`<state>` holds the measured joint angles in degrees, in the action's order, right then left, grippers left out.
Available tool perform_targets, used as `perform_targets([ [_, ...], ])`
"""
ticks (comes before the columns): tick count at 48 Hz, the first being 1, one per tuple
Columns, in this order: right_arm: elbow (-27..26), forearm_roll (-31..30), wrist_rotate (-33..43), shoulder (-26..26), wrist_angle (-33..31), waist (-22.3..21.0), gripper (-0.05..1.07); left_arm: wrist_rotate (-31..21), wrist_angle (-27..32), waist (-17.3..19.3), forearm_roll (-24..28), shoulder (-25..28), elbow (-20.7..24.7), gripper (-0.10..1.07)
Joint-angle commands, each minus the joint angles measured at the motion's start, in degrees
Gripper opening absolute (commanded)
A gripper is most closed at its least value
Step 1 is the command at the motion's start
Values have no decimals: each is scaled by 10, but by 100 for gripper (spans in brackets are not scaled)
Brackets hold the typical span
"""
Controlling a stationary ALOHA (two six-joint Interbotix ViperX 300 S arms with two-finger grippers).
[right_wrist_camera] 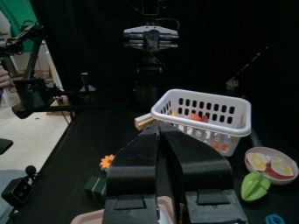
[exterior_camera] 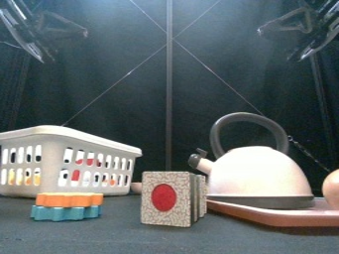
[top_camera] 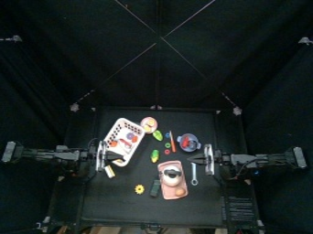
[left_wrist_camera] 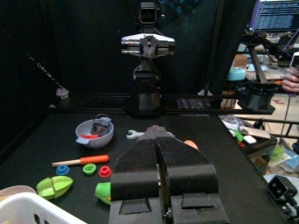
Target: Grab kettle
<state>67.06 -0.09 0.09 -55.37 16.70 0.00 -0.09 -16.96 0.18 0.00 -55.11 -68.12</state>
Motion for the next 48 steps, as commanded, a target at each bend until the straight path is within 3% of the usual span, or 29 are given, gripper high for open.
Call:
perform_targets([
  [1,-14,13,10,14,7,-1,1,0,2,-3,-2,6,12,0],
  [12,-81,95,63,95,-28,-17,9,0,2,-3,-2,19,11,2],
  [25,-174,138,89,193,-252,-17,9,1,2,-3,-2,32,9,2],
  [32,-181,158,127,224,-301,-11,9,-1,2,-4,-2,32,8,2],
  [41,-198,146,205,243,-388,-7,9,0,2,-4,-2,32,7,2],
  [48,-221,82,280,250,-450,-6,10,0,2,-4,-2,32,6,2],
])
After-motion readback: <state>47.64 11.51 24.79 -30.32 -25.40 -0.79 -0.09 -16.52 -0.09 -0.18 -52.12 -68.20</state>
